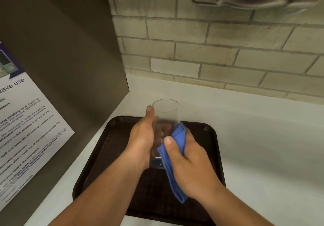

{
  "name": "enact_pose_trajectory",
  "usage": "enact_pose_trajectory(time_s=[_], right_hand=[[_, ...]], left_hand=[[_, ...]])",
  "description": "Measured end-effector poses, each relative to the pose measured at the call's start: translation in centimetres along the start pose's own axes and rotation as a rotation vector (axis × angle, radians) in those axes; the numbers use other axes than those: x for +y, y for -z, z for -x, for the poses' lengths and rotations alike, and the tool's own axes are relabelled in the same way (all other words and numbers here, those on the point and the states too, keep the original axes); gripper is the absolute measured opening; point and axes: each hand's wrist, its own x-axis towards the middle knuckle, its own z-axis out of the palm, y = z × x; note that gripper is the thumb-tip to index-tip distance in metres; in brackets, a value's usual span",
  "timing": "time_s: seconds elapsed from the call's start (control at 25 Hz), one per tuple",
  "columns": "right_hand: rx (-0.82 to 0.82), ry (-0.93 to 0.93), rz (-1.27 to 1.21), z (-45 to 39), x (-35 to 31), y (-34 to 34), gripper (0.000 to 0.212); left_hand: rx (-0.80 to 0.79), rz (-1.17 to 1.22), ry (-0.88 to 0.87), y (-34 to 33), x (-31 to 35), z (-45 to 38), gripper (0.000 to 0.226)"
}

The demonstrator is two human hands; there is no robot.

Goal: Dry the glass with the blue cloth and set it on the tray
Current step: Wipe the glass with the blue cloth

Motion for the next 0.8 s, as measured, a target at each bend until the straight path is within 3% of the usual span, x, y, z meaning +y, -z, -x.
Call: enact_pose_trajectory(time_s=[0.08,0.2,0.36,0.52,0.6,0.72,0.8], right_hand=[[0.168,0.124,0.049,-1.4,-0.3,0.2,0.044],[0.225,-0.029,-0.025,-4.4,-1.4,1.3,0.037],[0.234,-0.205,-0.147,-5.8,-1.4,1.4,0.060],[0.019,-0.534,-0.512,-4.1,-1.2,2.1,0.059],[-0.082,-0.346,-0.288,-1.5,-0.4,1.1,0.063],[0.071,0.123,0.121,-0.3,-0.7,0.2,0.059],[0.159,0.104,0.080,-2.3,-1.5,0.4,0.051]], left_hand=[[-0.032,-0.059,-0.005,-0.2,-0.5,0.7,0.064],[-0.228,0.035,-0.009,-0.8,-0.7,1.8,0.073],[-0.284,0.121,-0.044,-1.1,-0.4,1.3,0.074],[-0.230,0.270,0.000,-0.8,-0.4,0.3,0.090],[-0.186,0.272,-0.033,-0.3,-0.4,-0.4,0.090],[-0.193,0.213,-0.040,0.2,-0.6,-0.7,0.090],[-0.306,0.223,-0.004,0.3,-0.7,-0.1,0.084]])
